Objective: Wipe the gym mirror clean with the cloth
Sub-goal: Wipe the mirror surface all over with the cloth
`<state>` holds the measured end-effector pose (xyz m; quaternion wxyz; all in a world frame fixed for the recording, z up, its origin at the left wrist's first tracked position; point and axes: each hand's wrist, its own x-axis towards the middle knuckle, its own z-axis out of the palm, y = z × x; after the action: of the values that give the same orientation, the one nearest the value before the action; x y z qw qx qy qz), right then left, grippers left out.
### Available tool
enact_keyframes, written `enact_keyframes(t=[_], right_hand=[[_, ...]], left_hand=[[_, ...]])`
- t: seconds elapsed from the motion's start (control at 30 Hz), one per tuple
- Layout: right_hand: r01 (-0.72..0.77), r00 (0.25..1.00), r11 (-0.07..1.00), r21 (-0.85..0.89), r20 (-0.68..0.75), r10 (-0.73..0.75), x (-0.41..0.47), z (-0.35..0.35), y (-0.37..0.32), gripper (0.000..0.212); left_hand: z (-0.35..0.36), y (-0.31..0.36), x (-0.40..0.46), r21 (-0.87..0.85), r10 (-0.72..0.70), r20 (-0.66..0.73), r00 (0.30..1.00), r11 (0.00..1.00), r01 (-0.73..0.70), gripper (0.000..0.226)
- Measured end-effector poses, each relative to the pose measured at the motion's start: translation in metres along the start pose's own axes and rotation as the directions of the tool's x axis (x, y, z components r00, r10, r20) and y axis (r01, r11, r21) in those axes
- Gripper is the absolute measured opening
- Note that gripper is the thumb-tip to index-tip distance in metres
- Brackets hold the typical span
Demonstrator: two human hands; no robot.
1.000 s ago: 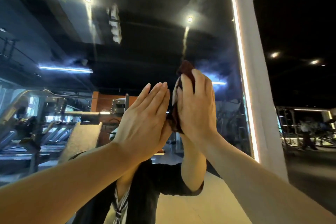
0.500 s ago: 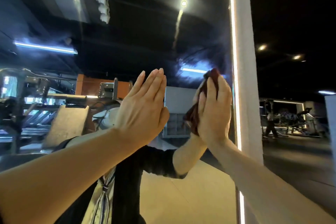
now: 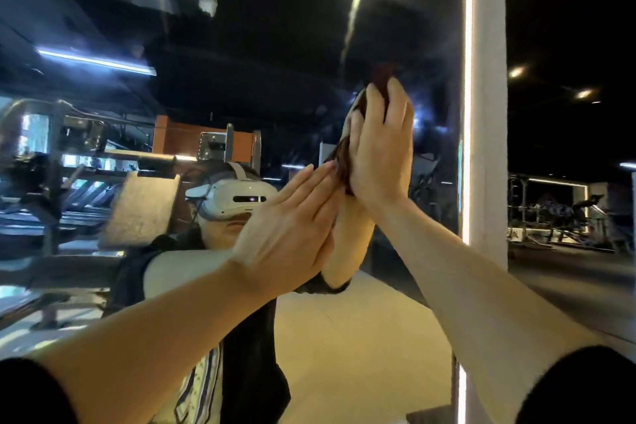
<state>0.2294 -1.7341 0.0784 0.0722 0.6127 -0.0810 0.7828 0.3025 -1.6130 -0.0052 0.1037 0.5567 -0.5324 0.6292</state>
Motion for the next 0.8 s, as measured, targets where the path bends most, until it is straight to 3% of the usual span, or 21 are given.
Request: enact_keyframes(t=[0.07,0.17,0.23,0.3,0.37,0.47,0.5,0.57,0.6,0.63,0.67,0.7,0.77,0.8], right_hand=[[0.242,0.962,0.97,-0.01,0.131,-0.238,-0.055,-0.008,-0.014,0.04],[0.528,0.811,0.849,-0.006,0.301,-0.502,-0.081,-0.018,-0.002,0.042],[0.465,0.853,0.885,-0.016,0.273,-0.444,-0.053,-0.009,-0.004,0.041],[0.213,0.963,0.976,-0.049,0.182,-0.201,-0.016,0.004,-0.023,0.042],[0.044,0.991,0.997,-0.066,0.128,-0.035,-0.004,0.013,-0.052,0.041],[0.187,0.968,0.982,0.002,0.167,-0.185,-0.057,0.013,-0.092,0.039],[0.331,0.916,0.943,0.036,0.229,-0.33,-0.085,0.012,-0.1,0.041],[0.615,0.724,0.782,0.102,0.32,-0.611,-0.119,0.007,-0.104,0.045],[0.696,0.638,0.705,0.134,0.335,-0.693,-0.112,0.007,-0.1,0.045],[0.734,0.601,0.665,0.14,0.324,-0.731,-0.098,0.009,-0.096,0.043],[0.711,0.636,0.691,0.133,0.298,-0.712,-0.079,0.013,-0.096,0.041],[0.614,0.737,0.779,0.131,0.258,-0.624,-0.058,0.018,-0.099,0.038],[0.27,0.941,0.955,0.126,0.176,-0.29,-0.017,0.026,-0.111,0.035],[0.131,0.976,0.985,0.115,0.159,-0.149,-0.01,0.029,-0.122,0.035]], left_hand=[[-0.01,-0.005,-0.031,-0.07,0.016,-0.004,1.0,0.997,-0.016,0.042],[-0.03,-0.035,-0.082,-0.026,0.008,0.048,0.999,1.0,-0.006,0.041],[-0.047,-0.061,-0.097,0.041,-0.081,0.05,0.995,0.996,0.079,0.048],[-0.064,-0.079,-0.103,0.089,-0.16,0.021,0.987,0.983,0.158,0.052],[-0.075,-0.091,-0.11,0.096,-0.22,-0.003,0.976,0.971,0.219,0.054],[-0.083,-0.102,-0.126,0.106,-0.278,-0.001,0.961,0.955,0.276,0.057],[-0.084,-0.104,-0.132,0.116,-0.291,0.0,0.957,0.95,0.289,0.058],[-0.087,-0.107,-0.142,0.128,-0.309,-0.004,0.951,0.943,0.307,0.058],[-0.089,-0.109,-0.146,0.129,-0.313,-0.002,0.95,0.942,0.311,0.059],[-0.091,-0.111,-0.15,0.135,-0.316,0.0,0.949,0.94,0.313,0.06],[-0.093,-0.114,-0.153,0.143,-0.319,-0.001,0.948,0.938,0.316,0.06],[-0.096,-0.117,-0.157,0.154,-0.324,-0.005,0.946,0.935,0.321,0.06],[-0.102,-0.124,-0.165,0.159,-0.344,-0.013,0.939,0.926,0.342,0.061],[-0.104,-0.127,-0.168,0.157,-0.356,-0.019,0.934,0.922,0.355,0.061]])
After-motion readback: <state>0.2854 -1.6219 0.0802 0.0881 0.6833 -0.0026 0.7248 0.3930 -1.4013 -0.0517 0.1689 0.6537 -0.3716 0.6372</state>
